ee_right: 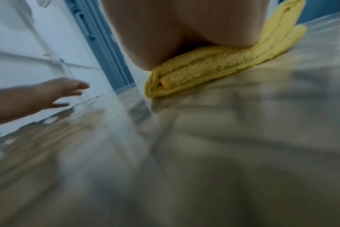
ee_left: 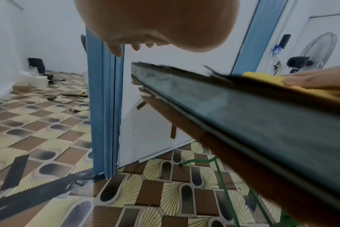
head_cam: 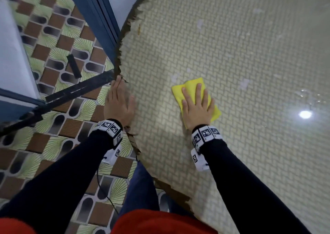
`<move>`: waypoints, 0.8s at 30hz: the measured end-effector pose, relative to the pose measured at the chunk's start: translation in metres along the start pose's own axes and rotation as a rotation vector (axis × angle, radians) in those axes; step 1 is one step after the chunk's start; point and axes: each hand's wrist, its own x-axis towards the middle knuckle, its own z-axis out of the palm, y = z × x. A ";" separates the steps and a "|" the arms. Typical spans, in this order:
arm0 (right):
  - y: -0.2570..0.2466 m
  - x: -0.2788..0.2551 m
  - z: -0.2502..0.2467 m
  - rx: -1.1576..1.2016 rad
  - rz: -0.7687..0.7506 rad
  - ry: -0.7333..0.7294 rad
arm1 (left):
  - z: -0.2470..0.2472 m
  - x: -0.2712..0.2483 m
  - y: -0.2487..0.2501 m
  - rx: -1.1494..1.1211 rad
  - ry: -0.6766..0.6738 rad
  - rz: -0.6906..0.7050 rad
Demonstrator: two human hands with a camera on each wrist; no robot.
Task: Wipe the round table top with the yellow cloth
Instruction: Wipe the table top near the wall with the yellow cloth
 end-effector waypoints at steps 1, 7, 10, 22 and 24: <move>-0.010 -0.002 0.004 -0.002 -0.048 -0.005 | -0.003 0.010 0.000 -0.006 -0.004 0.002; -0.035 -0.066 0.041 -0.053 -0.259 0.036 | -0.005 0.061 0.000 -0.004 -0.050 0.090; -0.014 -0.094 0.043 -0.033 -0.117 0.065 | 0.000 0.082 0.002 0.013 -0.088 0.134; -0.025 0.068 -0.011 0.115 0.387 0.093 | 0.021 0.105 -0.017 0.127 -0.129 0.194; -0.043 0.071 -0.005 0.079 0.241 0.089 | 0.023 0.105 -0.018 0.147 -0.135 0.192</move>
